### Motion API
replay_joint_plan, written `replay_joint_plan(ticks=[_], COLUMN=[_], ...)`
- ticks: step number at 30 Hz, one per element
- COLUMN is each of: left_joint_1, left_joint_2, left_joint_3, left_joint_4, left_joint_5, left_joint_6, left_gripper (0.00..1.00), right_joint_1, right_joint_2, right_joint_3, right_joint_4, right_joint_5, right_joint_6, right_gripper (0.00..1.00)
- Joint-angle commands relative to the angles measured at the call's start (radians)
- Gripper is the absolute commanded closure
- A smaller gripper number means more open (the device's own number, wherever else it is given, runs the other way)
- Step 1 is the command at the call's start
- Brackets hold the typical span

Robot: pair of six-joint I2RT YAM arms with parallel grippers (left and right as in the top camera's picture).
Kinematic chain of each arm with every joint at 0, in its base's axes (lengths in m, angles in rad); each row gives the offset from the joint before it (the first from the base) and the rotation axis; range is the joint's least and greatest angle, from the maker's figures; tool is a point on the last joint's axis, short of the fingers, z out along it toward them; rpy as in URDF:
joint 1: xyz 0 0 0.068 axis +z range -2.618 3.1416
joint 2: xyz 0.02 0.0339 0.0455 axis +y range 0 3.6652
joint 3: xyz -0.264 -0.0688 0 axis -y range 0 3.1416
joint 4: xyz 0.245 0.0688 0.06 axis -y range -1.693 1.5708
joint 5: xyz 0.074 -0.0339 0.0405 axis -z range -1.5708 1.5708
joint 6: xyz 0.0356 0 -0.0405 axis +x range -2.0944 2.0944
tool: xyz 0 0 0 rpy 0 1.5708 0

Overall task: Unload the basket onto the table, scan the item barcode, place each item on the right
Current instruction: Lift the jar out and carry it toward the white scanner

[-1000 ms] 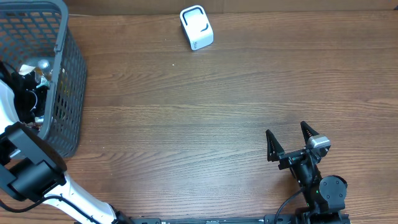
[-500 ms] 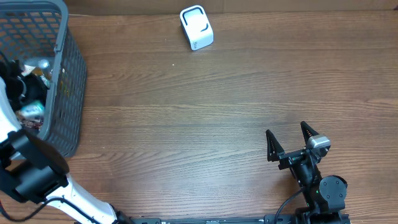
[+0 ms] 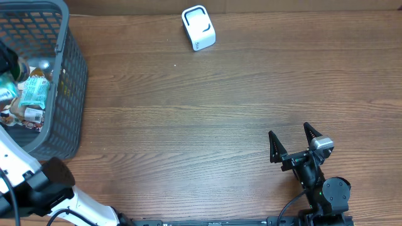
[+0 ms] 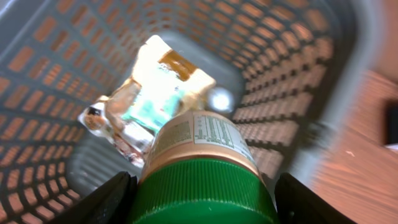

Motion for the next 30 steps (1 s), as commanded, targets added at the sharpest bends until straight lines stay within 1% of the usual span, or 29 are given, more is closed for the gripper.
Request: replay_joint_plan(ticks=[1, 2, 3, 4, 5, 8, 9, 14, 21, 24, 30], left_joint_1=[-0.091, -0.123, -0.161, -0.234, -0.279, -0.418, -0.455, -0.619, -0.775, -0.819, -0.870], left_joint_2=[-0.038, -0.038, -0.039, -0.058, -0.066, -0.074, -0.074, -0.074, -0.074, -0.072, -0.068], left_joint_3=[0.146, 0.176, 0.195, 0.191, 0.191, 0.191, 0.190, 0.141, 0.010, -0.068, -0.225], left_joint_4=[-0.078, -0.117, -0.131, -0.130, -0.130, -0.130, -0.130, -0.130, -0.130, -0.127, -0.098], left_joint_5=[0.063, 0.062, 0.062, 0.059, 0.040, -0.091, -0.113, -0.119, -0.120, -0.120, -0.119], left_joint_6=[-0.033, -0.033, -0.034, -0.038, -0.040, -0.070, -0.077, -0.109, -0.113, -0.160, -0.299], left_gripper=[0.61, 0.61, 0.64, 0.64, 0.63, 0.62, 0.61, 0.62, 0.60, 0.57, 0.56], right_joint_1=[-0.005, -0.005, -0.005, -0.005, -0.005, -0.005, -0.005, -0.005, -0.005, -0.005, -0.005], right_joint_2=[-0.008, -0.008, -0.008, -0.008, -0.008, -0.008, -0.008, -0.008, -0.008, -0.008, -0.008], right_joint_3=[-0.011, -0.011, -0.011, -0.011, -0.011, -0.011, -0.011, -0.011, -0.011, -0.011, -0.011], right_joint_4=[0.005, 0.005, 0.005, 0.005, 0.005, 0.005, 0.005, 0.005, 0.005, 0.005, 0.005], right_joint_5=[0.005, 0.005, 0.005, 0.005, 0.005, 0.005, 0.006, 0.005, 0.005, 0.005, 0.005], right_joint_6=[-0.001, -0.001, -0.001, -0.001, -0.001, -0.001, -0.001, -0.001, -0.001, -0.001, -0.001], right_gripper=[0.00, 0.00, 0.00, 0.00, 0.00, 0.00, 0.00, 0.00, 0.00, 0.00, 0.00])
